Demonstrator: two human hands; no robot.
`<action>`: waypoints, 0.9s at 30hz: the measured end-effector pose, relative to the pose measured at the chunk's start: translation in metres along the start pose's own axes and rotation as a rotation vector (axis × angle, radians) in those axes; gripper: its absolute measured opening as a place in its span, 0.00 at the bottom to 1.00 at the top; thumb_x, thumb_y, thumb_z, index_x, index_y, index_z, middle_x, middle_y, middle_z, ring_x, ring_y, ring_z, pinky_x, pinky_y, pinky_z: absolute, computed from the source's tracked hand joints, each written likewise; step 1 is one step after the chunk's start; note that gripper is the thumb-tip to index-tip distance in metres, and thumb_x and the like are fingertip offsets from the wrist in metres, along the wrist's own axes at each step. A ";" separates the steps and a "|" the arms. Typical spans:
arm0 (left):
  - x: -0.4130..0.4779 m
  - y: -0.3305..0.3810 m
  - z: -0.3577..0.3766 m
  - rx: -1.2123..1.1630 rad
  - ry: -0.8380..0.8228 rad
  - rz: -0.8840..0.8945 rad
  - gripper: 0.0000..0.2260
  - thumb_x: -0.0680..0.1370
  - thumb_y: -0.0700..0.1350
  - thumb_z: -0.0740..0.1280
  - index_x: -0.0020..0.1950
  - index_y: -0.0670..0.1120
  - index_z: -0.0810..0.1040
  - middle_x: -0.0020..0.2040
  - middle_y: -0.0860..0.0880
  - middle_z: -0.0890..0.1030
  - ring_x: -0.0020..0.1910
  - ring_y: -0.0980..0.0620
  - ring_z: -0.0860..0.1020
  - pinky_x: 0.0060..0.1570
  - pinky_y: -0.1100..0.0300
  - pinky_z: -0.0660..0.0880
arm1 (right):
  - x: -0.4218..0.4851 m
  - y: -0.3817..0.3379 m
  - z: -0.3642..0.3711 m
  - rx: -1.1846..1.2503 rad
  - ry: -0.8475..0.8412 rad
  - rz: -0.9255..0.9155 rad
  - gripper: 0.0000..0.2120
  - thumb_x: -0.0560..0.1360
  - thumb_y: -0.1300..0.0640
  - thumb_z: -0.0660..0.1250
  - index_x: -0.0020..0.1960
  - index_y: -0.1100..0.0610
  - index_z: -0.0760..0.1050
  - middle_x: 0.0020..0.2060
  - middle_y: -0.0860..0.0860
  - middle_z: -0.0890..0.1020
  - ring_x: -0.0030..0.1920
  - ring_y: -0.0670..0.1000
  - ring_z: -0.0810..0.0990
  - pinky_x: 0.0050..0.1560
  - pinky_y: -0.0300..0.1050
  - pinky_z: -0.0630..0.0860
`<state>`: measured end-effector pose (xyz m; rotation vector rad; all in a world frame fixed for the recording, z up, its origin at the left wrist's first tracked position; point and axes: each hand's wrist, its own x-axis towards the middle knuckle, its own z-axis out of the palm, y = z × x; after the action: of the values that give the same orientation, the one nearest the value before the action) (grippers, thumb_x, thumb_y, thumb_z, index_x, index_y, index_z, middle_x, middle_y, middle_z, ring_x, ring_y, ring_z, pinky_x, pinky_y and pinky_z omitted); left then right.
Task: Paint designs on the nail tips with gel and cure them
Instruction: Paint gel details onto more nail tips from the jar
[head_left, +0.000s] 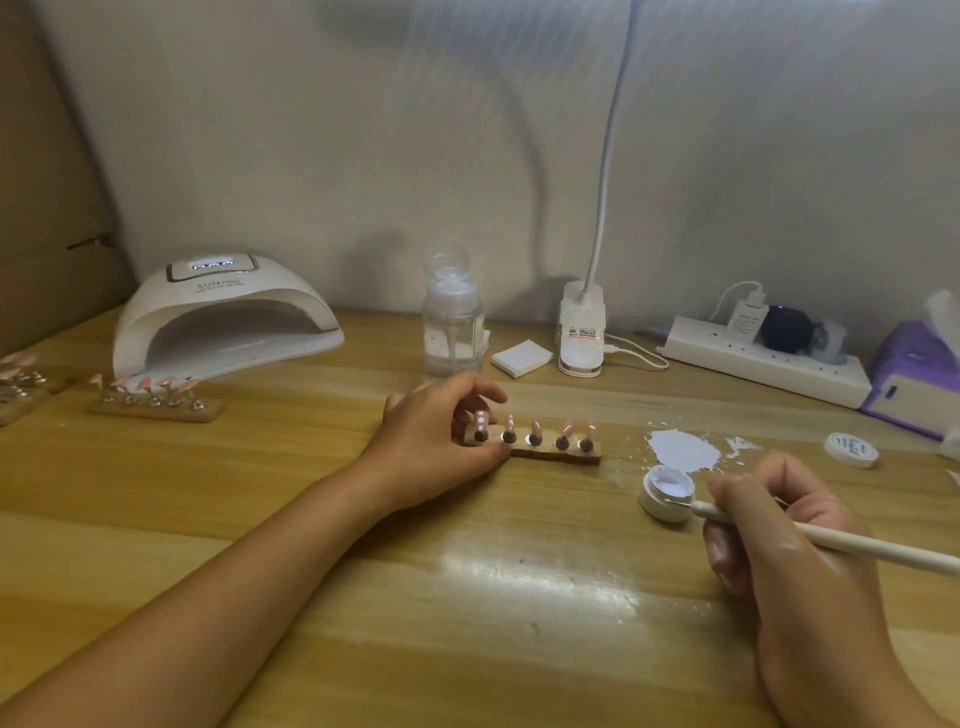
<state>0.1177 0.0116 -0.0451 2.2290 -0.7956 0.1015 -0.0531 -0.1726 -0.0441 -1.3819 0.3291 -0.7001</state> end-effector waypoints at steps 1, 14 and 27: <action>-0.001 0.001 0.000 0.019 0.014 0.019 0.16 0.71 0.52 0.75 0.57 0.58 0.76 0.48 0.60 0.80 0.53 0.59 0.76 0.63 0.48 0.69 | 0.000 0.000 0.000 0.000 -0.001 0.001 0.22 0.76 0.66 0.64 0.26 0.52 0.67 0.18 0.52 0.68 0.19 0.44 0.61 0.19 0.31 0.57; -0.002 0.002 0.001 0.029 0.026 0.173 0.12 0.71 0.45 0.74 0.53 0.54 0.79 0.47 0.58 0.78 0.49 0.57 0.76 0.55 0.49 0.74 | 0.001 0.000 0.000 0.012 -0.018 0.030 0.21 0.77 0.66 0.64 0.27 0.52 0.67 0.18 0.52 0.68 0.18 0.44 0.62 0.19 0.31 0.57; 0.004 -0.001 -0.005 0.036 -0.055 0.109 0.07 0.69 0.49 0.73 0.45 0.59 0.81 0.43 0.60 0.81 0.45 0.60 0.78 0.49 0.54 0.78 | 0.001 -0.001 -0.001 0.003 -0.006 0.035 0.20 0.76 0.65 0.64 0.28 0.52 0.67 0.19 0.51 0.69 0.19 0.43 0.63 0.19 0.31 0.58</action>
<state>0.1226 0.0131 -0.0408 2.2294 -0.9523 0.1087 -0.0531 -0.1744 -0.0435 -1.3719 0.3466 -0.6670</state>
